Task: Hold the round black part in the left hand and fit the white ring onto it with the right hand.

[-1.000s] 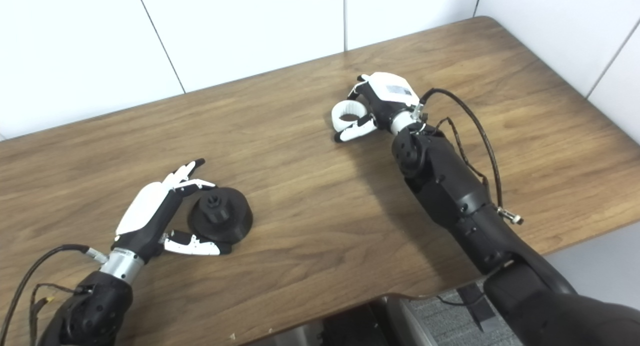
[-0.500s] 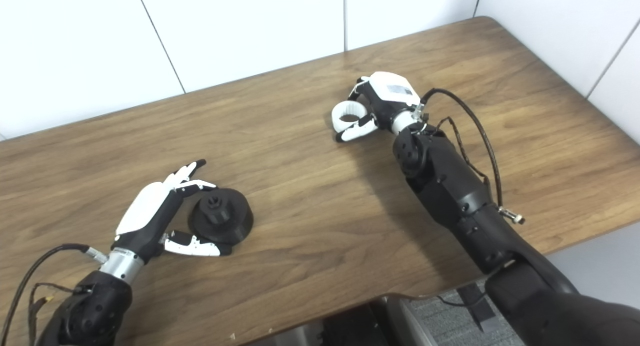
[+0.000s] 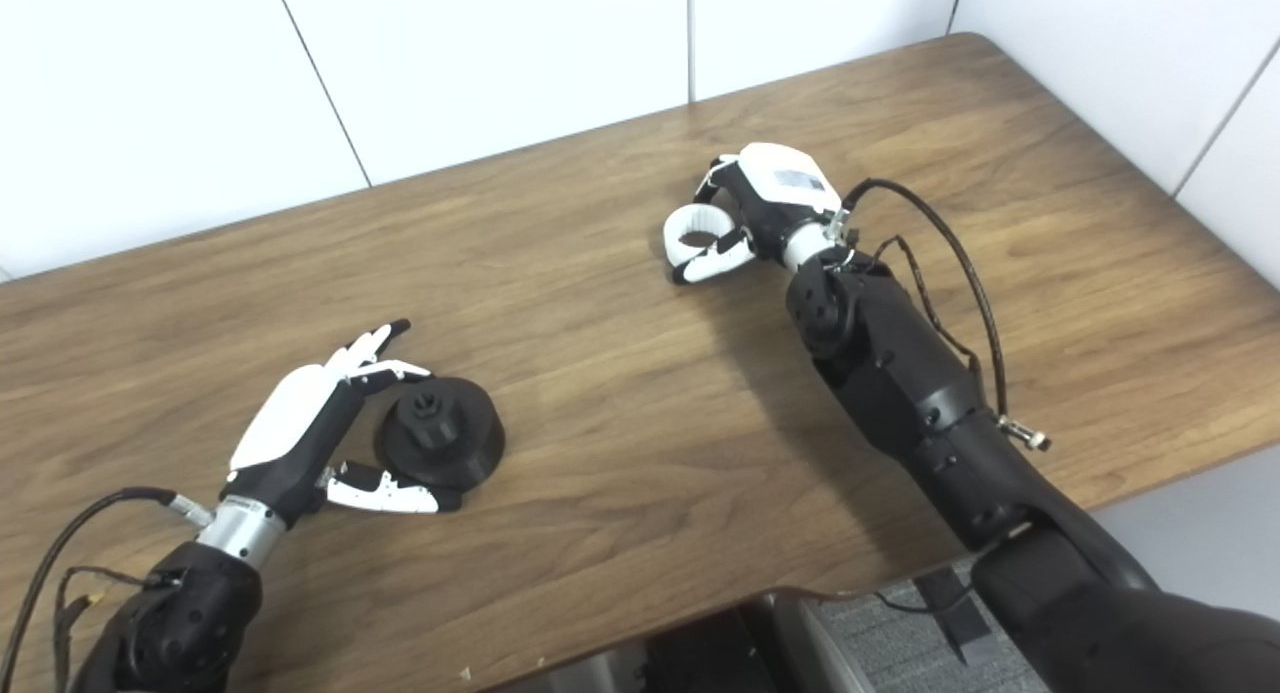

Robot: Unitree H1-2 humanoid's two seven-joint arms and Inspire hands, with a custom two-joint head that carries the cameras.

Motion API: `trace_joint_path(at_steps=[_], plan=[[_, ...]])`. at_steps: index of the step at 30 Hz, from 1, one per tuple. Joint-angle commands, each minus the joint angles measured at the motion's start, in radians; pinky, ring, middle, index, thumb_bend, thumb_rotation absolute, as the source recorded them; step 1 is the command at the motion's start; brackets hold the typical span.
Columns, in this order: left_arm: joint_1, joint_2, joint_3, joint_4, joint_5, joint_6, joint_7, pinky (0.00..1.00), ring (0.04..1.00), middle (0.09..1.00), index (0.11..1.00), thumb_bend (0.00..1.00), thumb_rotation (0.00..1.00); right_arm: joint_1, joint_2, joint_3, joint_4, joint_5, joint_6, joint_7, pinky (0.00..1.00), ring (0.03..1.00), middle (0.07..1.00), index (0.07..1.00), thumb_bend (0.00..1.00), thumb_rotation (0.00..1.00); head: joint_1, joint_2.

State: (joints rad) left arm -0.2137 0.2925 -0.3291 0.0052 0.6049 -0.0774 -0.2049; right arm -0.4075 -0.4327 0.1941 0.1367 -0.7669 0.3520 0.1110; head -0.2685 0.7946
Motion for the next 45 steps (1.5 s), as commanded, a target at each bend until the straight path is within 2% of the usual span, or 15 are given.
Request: trace_joint_path(at_steps=[1, 8, 12, 17, 22, 35, 41, 45], plan=[[-0.024, 0.008, 0.009, -0.033, 0.01, 0.006, 0.002, 1.0, 1.0, 1.0, 0.627, 0.97, 0.36, -0.03, -0.027, -0.014, -0.02, 0.005, -0.032, -0.031, 0.8, 0.864, 0.888, 0.611, 0.76, 0.35, 0.002, 0.002], [-0.02, 0.005, 0.011, -0.042, 0.012, 0.012, 0.0, 1.0, 1.0, 1.0, 0.626, 0.97, 0.35, -0.015, -0.026, -0.022, -0.042, 0.01, -0.04, -0.042, 0.8, 0.862, 0.881, 0.603, 0.75, 0.34, 0.003, 0.004], [-0.019, 0.005, 0.009, -0.04, 0.012, 0.011, 0.003, 1.0, 1.0, 1.0, 0.625, 0.97, 0.35, -0.004, -0.022, -0.041, -0.09, 0.021, -0.064, -0.069, 0.79, 0.849, 0.879, 0.589, 0.76, 0.3, 0.003, 0.005], [-0.022, 0.003, 0.007, -0.03, 0.015, 0.008, 0.008, 1.0, 1.0, 1.0, 0.624, 0.97, 0.36, 0.0, -0.018, -0.06, -0.151, 0.023, -0.067, -0.083, 0.82, 0.875, 0.889, 0.591, 0.76, 0.32, 0.004, 0.006], [-0.023, 0.002, 0.005, -0.024, 0.019, 0.003, 0.012, 1.0, 1.0, 1.0, 0.625, 0.97, 0.36, -0.002, -0.017, -0.072, -0.218, 0.021, -0.052, -0.065, 0.85, 0.879, 0.895, 0.595, 0.75, 0.31, 0.005, 0.006], [-0.024, -0.007, 0.001, -0.032, 0.027, 0.009, 0.01, 1.0, 1.0, 1.0, 0.626, 0.96, 0.36, -0.026, -0.028, -0.102, -0.346, 0.029, -0.059, -0.027, 0.83, 0.865, 0.886, 0.594, 0.77, 0.31, 0.016, 0.012], [-0.034, -0.021, -0.005, -0.029, 0.043, 0.019, 0.013, 1.0, 1.0, 1.0, 0.628, 0.96, 0.37, -0.014, -0.033, -0.106, -0.363, 0.04, -0.066, -0.006, 0.85, 0.871, 0.89, 0.595, 0.77, 0.32, 0.101, 0.033], [-0.048, -0.035, -0.008, -0.017, 0.051, 0.018, 0.023, 1.0, 1.0, 1.0, 0.626, 0.96, 0.36, 0.006, -0.031, -0.1, -0.378, 0.036, -0.081, -0.008, 0.8, 0.863, 0.887, 0.595, 0.79, 0.32, 0.146, 0.049]])
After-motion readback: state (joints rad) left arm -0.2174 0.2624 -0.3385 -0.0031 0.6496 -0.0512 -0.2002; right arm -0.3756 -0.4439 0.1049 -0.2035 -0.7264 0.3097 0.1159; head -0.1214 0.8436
